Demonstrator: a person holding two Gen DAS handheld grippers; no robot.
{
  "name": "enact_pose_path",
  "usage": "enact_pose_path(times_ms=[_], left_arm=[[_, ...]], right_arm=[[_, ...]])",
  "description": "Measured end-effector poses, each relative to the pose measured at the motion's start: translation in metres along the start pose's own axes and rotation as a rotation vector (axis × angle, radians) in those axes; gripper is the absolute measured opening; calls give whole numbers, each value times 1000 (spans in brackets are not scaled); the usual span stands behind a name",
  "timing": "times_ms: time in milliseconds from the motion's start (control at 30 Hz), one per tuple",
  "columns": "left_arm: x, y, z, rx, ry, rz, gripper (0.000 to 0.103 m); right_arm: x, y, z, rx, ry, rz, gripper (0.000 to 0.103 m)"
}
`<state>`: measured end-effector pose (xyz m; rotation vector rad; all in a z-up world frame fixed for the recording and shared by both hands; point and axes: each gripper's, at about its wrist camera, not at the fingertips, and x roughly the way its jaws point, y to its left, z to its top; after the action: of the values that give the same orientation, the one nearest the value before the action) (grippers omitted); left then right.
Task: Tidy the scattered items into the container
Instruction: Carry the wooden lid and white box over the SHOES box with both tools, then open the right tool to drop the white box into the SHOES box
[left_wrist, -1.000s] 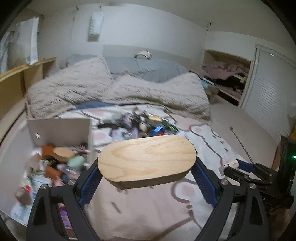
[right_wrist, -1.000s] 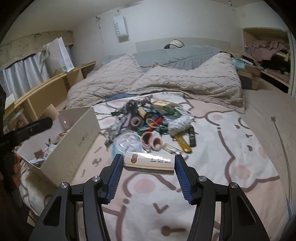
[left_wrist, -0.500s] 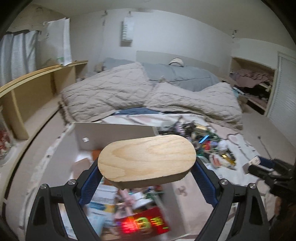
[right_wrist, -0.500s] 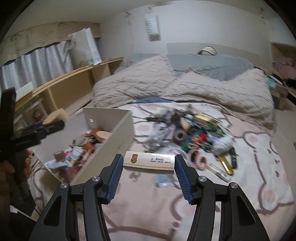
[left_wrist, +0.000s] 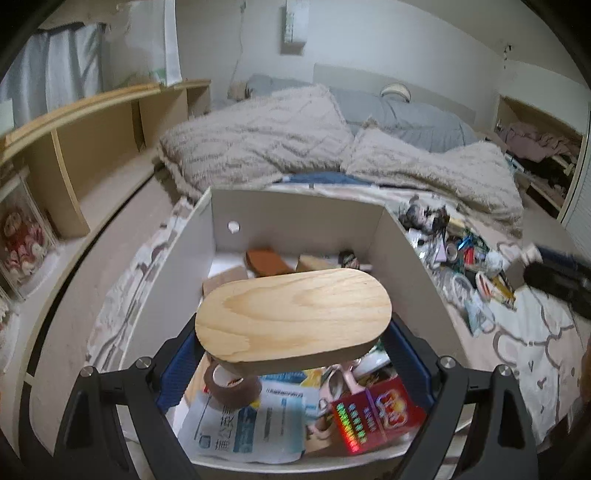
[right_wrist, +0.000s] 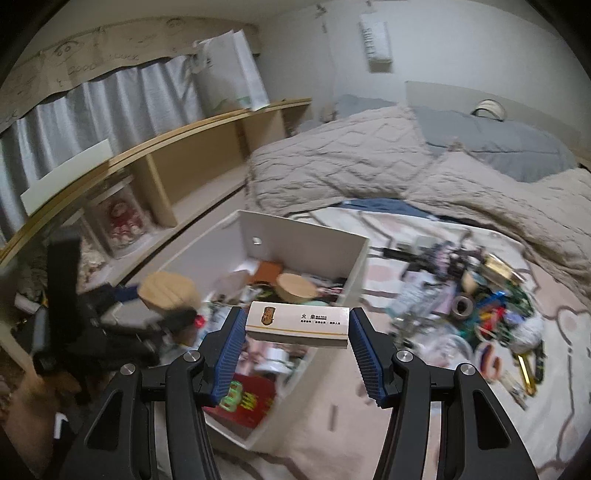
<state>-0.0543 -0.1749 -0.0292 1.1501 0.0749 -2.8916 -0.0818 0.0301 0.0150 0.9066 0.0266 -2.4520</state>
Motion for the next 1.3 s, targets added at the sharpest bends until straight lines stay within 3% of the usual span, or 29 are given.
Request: enact_pose_path(times_ms=[200, 467, 933, 1300], left_arm=[[12, 1, -8, 0, 108, -45, 93], [14, 7, -17, -60, 144, -80, 93], [11, -6, -28, 48, 126, -74, 93], [11, -12, -24, 64, 121, -85, 93]], right_arm=[[27, 21, 23, -6, 78, 43, 58], [53, 36, 41, -32, 187, 37, 58], [88, 31, 32, 0, 300, 44, 58], [121, 22, 28, 170, 416, 114, 58]])
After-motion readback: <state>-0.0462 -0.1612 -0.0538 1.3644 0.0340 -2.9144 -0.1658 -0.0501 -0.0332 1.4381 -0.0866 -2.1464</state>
